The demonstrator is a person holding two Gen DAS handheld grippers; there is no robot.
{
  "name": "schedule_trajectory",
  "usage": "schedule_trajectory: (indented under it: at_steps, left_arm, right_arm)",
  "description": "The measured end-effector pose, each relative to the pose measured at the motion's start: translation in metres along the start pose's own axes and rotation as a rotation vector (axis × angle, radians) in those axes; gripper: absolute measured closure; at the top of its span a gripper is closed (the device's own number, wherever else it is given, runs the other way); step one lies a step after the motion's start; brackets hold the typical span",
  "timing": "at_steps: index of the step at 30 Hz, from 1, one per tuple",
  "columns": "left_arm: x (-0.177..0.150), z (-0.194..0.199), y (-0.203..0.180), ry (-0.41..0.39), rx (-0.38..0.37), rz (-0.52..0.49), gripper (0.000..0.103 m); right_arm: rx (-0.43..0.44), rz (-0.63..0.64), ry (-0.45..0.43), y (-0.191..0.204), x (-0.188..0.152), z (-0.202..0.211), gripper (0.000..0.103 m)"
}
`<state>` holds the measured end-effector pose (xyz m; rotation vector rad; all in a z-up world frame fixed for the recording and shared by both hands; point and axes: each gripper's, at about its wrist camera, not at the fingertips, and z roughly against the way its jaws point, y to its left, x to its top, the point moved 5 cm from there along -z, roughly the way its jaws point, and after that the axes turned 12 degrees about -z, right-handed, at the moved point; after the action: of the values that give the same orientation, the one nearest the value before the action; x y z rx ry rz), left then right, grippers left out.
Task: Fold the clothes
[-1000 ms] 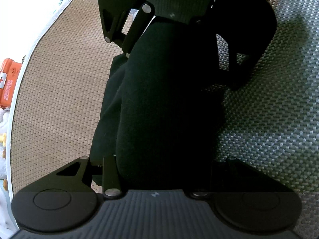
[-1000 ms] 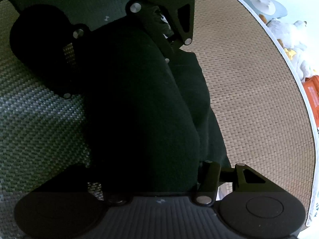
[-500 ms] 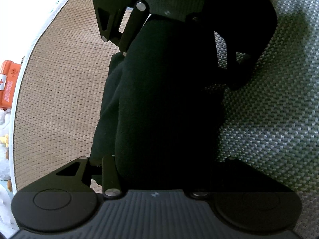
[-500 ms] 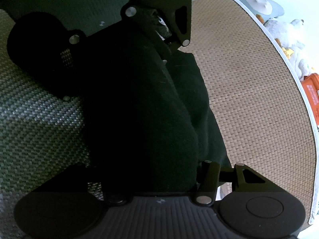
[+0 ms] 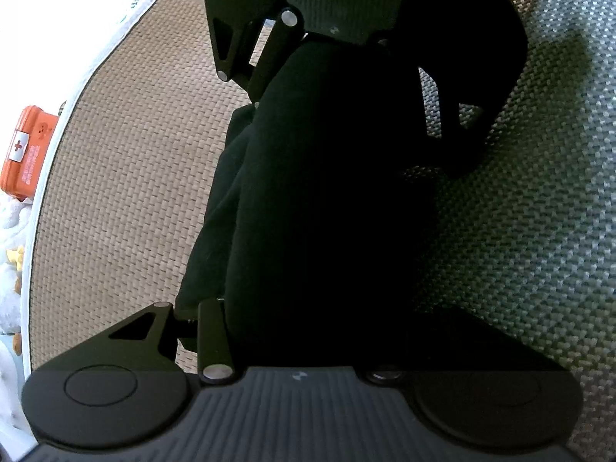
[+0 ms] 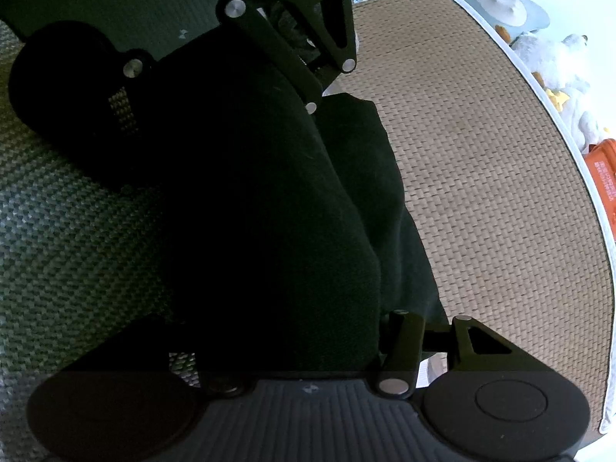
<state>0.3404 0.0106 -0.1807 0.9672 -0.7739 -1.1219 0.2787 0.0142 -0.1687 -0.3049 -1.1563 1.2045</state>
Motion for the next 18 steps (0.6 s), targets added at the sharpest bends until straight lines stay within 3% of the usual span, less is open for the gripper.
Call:
schedule_trajectory:
  at_steps: [7, 13, 18]
  left_arm:
    - [-0.012, 0.034, -0.03, 0.009, -0.013, -0.038, 0.054]
    - [-0.015, 0.036, -0.031, 0.005, -0.032, -0.02, 0.055]
    - [-0.018, 0.036, -0.028, 0.013, -0.097, 0.018, 0.055]
  right_arm:
    - [0.002, -0.007, 0.0, 0.006, -0.004, 0.005, 0.046]
    - [0.002, -0.003, -0.002, 0.007, -0.005, 0.007, 0.048]
    - [0.017, -0.012, -0.002, 0.005, -0.003, 0.006, 0.05]
